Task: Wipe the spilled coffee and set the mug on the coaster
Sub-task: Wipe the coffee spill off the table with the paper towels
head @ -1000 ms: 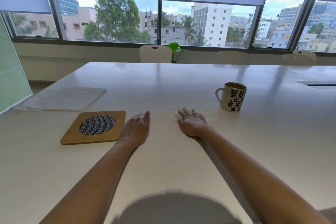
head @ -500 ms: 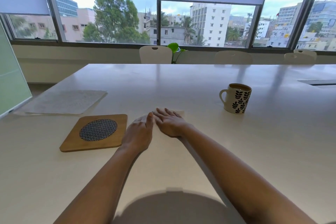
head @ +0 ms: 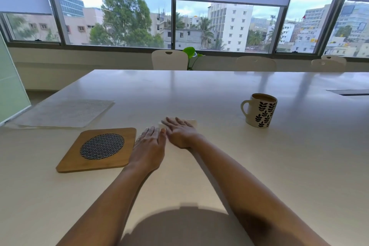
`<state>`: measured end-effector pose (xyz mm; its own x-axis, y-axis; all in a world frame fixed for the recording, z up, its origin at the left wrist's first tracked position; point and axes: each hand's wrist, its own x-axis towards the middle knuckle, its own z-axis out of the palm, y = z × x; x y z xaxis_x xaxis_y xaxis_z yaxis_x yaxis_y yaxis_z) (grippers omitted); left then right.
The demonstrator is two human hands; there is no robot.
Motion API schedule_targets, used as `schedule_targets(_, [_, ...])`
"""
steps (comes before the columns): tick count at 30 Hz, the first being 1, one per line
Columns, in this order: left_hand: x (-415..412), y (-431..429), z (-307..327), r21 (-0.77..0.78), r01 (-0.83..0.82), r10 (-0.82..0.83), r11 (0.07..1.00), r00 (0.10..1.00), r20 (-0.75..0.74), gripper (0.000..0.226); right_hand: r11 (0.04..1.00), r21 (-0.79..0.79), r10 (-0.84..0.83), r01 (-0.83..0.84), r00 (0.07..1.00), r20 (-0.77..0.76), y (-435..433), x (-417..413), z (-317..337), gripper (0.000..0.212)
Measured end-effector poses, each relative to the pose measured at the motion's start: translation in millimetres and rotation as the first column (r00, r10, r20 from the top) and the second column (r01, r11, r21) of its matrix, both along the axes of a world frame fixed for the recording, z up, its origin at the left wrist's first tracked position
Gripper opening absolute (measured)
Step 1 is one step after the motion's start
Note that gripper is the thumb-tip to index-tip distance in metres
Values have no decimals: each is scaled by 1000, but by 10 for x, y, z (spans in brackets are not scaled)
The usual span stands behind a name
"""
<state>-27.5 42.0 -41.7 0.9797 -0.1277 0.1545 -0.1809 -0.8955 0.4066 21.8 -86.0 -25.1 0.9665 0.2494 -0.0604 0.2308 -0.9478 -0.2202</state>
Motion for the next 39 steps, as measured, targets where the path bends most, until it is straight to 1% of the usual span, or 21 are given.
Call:
schedule_targets(2, [-26, 16, 6, -20, 5, -5, 1000, 1000, -25, 57, 992, 8, -125, 125, 992, -6, -150, 56, 10, 52])
schedule_targets(5, [-21, 11, 11, -61, 27, -28, 998, 1000, -14, 55, 958, 7, -288, 288, 957, -28, -464, 61, 20, 52])
schedule_targets(8, [-42, 14, 31, -102, 17, -20, 995, 999, -29, 56, 915, -7, -402, 402, 915, -37, -804, -25, 15, 52])
schedule_targets(11, [-50, 14, 45, -30, 9, -9, 1000, 1000, -24, 52, 892, -17, -452, 452, 891, -36, -1029, -146, -4, 52])
schedule_targets(14, [-41, 19, 49, -30, 10, -11, 999, 1000, -17, 48, 875, -9, -485, 485, 874, -22, -1150, -274, -20, 52])
schedule_targets(18, [-39, 8, 42, 61, 43, -44, 997, 999, 12, 46, 856, -18, -517, 516, 856, -1, -1277, -466, -50, 53])
schedule_targets(23, [-60, -4, 47, 55, 43, -45, 998, 999, 29, 45, 857, -4, -514, 515, 857, 23, -1264, -754, -109, 53])
schedule_targets(26, [-84, -12, 59, 42, 35, -37, 999, 999, 27, 46, 892, 11, -452, 452, 891, 30, -1114, -968, -136, 52])
schedule_targets(28, [-94, -17, 60, 39, 29, -30, 999, 999, 26, 46, 928, 14, -371, 371, 928, 34, -905, -1115, -123, 52])
schedule_targets(30, [-109, -13, 66, 3, 19, -19, 1000, 1000, 10, 46, 973, 10, -233, 232, 972, 31, -611, -1261, -95, 51])
schedule_targets(32, [-125, -8, 80, -51, 16, -17, 999, 1000, -17, 45, 999, -4, -42, 42, 999, 28, -299, -1425, -81, 51])
schedule_targets(34, [-137, -10, 95, -96, 19, -21, 995, 1000, -19, 45, 988, -20, 156, -156, 988, 20, -76, -1612, -80, 50])
schedule_targets(36, [-158, -7, 115, -145, 1, -4, 989, 1000, -18, 48, 950, -35, 310, -309, 951, 21, -10, -1777, -70, 50])
schedule_targets(39, [-174, -4, 100, -184, -12, 12, 983, 1000, -3, 50, 898, -33, 439, -439, 898, 29, -174, -1944, -19, 49])
